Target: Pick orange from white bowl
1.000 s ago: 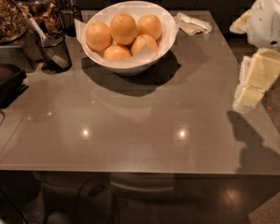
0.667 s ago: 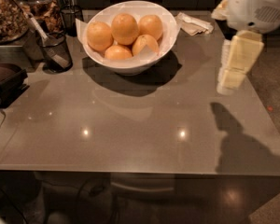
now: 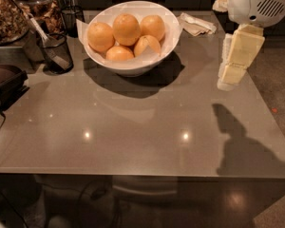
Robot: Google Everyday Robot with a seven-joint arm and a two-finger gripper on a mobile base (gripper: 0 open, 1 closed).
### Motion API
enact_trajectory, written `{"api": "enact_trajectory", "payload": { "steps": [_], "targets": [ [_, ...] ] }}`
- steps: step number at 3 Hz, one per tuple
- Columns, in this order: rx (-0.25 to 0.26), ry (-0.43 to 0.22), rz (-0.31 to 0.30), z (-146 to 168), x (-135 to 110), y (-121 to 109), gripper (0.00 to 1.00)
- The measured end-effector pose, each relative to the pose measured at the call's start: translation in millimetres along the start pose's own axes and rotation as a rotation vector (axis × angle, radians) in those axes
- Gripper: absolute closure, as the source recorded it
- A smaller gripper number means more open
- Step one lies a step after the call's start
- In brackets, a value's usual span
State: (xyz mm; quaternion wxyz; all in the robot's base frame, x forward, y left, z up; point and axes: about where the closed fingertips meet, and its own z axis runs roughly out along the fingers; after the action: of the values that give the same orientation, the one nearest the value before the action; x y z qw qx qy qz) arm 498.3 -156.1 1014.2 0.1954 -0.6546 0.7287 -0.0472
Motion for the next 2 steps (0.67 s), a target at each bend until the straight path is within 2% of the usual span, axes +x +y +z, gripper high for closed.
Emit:
{"api": "enact_trajectory", "payload": {
  "steps": [1, 2],
  "targets": [
    [0.0, 0.0, 0.0, 0.0, -0.1, -0.1, 0.0],
    [-0.006, 0.005, -0.049, 9.9, -24.4, -29.8, 0.0]
  ]
}}
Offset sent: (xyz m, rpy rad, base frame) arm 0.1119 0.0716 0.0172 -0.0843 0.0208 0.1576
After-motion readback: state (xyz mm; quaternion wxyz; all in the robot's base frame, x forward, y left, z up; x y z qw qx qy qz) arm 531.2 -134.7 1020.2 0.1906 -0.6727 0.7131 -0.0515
